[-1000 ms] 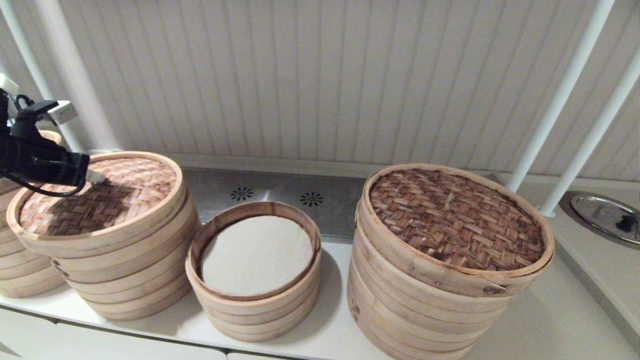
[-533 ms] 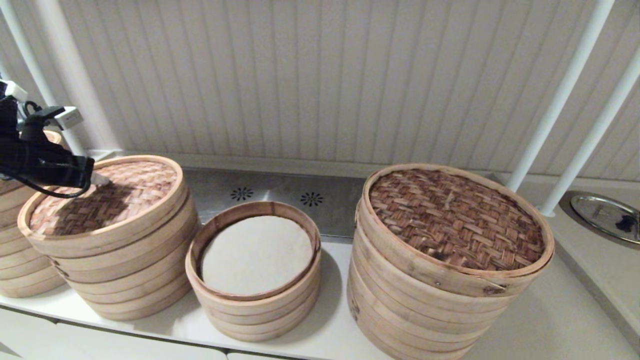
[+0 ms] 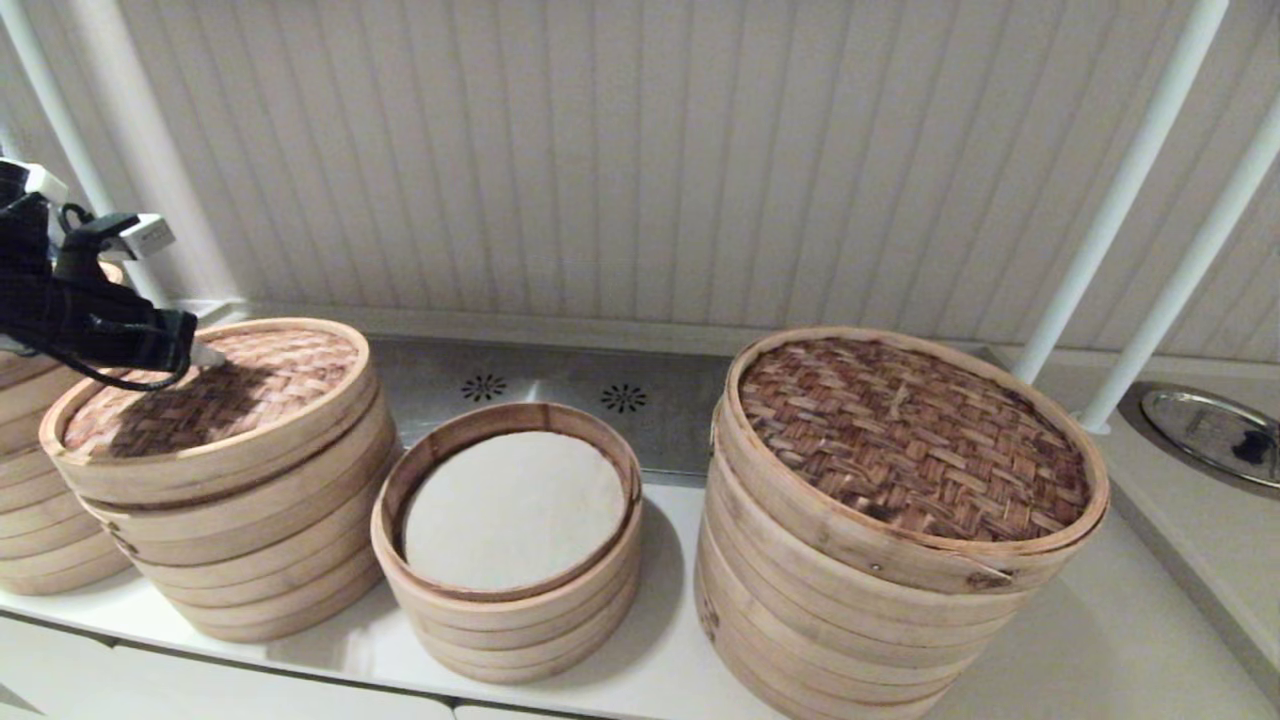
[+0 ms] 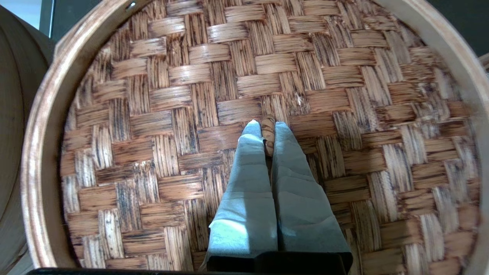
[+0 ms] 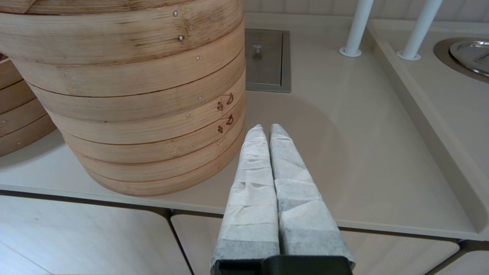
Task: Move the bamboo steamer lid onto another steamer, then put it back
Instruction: Put the steamer
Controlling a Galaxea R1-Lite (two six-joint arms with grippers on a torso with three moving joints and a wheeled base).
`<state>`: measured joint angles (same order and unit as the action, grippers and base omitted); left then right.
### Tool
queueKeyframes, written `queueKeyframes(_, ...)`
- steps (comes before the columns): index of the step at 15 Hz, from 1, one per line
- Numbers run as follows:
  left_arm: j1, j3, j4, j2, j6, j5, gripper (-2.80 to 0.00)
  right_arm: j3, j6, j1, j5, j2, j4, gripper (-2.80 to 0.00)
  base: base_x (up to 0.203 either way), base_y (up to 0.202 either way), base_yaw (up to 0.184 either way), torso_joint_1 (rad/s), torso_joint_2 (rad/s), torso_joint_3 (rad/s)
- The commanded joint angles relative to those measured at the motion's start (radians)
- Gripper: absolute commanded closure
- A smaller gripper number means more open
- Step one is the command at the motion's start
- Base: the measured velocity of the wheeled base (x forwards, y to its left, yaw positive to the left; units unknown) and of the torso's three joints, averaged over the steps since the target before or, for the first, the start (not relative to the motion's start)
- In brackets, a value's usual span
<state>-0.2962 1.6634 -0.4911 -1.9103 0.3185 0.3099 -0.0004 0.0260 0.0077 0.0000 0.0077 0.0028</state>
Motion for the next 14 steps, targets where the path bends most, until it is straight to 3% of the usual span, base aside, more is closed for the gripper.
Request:
queueKeyframes(1,0.000,-0.007,-0.003,-0.013,0.002,0.002,0.00,0.000,0.000,0.000,0.000,0.002,0.000,0.00,0.000,0.000,0.000,0.000,0.00,0.000)
queueKeyframes(12,-0.001,-0.064,0.000,0.017,-0.003,0.050,0.00,-0.001,0.000,0.000,0.000,0.002,0.000,0.00,0.000,0.000,0.000,0.000,0.00,0.000)
queueKeyframes(13,-0.001,-0.064,0.000,0.017,-0.003,0.049,-2.80,-0.001,0.000,0.000,0.000,0.000,0.000,0.00,0.000,0.000,0.000,0.000,0.00,0.000)
queueKeyframes(14,-0.001,-0.062,0.000,0.017,-0.003,0.051,-2.80,0.000,0.000,0.000,0.000,0.002,-0.001,0.00,0.000,0.000,0.000,0.000,0.00,0.000)
